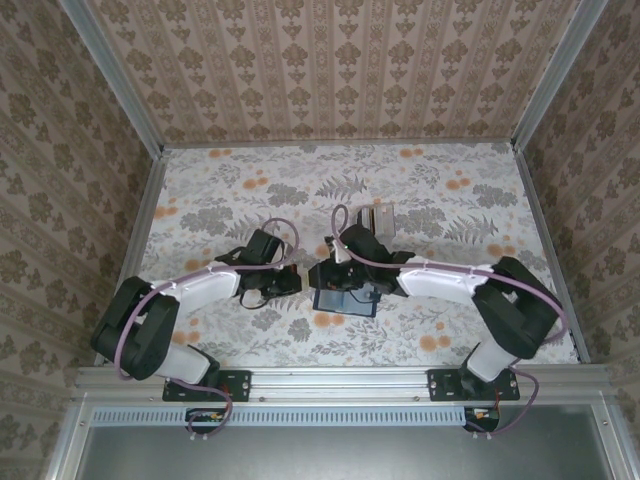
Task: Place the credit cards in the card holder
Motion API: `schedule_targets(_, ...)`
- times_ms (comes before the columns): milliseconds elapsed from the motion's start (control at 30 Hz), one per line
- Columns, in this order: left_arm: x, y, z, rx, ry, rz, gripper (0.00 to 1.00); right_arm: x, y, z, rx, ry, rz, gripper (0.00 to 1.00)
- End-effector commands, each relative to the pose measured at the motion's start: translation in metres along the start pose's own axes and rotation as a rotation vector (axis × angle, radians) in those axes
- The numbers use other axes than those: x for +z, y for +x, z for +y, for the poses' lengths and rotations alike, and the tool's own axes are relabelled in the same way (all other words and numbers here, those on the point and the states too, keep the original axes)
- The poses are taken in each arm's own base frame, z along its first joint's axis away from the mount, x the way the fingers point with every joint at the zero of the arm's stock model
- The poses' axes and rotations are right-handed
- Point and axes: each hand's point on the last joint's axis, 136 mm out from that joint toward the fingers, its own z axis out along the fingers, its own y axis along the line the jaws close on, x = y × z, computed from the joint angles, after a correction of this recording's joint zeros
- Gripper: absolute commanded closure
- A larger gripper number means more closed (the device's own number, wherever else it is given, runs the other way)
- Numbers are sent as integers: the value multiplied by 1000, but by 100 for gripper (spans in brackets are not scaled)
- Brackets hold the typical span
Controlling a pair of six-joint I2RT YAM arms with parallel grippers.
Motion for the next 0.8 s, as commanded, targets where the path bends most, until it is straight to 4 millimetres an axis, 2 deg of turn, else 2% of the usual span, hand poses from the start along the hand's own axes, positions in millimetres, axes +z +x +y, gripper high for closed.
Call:
schedule_targets(0,-7,-6,-11,18,30,-6,93,-48,-12,9,-133,76,-91,58)
schedule_targets(67,-7,-9,-17,32,45,-6,90,-73,-16,-9,-139,154,-142,54)
schedule_targets(133,-6,-10,-23,53,58,0,83,-98,-22,-40,-107,283,-196,51)
schedule_targets(233,-5,-10,-32,83,65,4,75,-126,-35,-76,-51,411,-247,49)
schedule_targets(433,-6,-8,-30,95,19,2,66,-147,-82,-114,4,552,-279,40)
schedule_targets(500,-8,-7,-28,96,0,-1,65,-147,-102,-124,27,556,-306,33)
schedule_targets(533,-9,-6,-26,97,-12,-4,65,-140,-110,-129,38,554,-298,32)
schedule_targets(633,-16,-5,-19,103,-57,-14,65,-124,-132,-131,34,535,-276,32)
schedule_targets(767,-25,-5,-11,112,-107,-39,63,-108,-151,-146,48,581,-256,32)
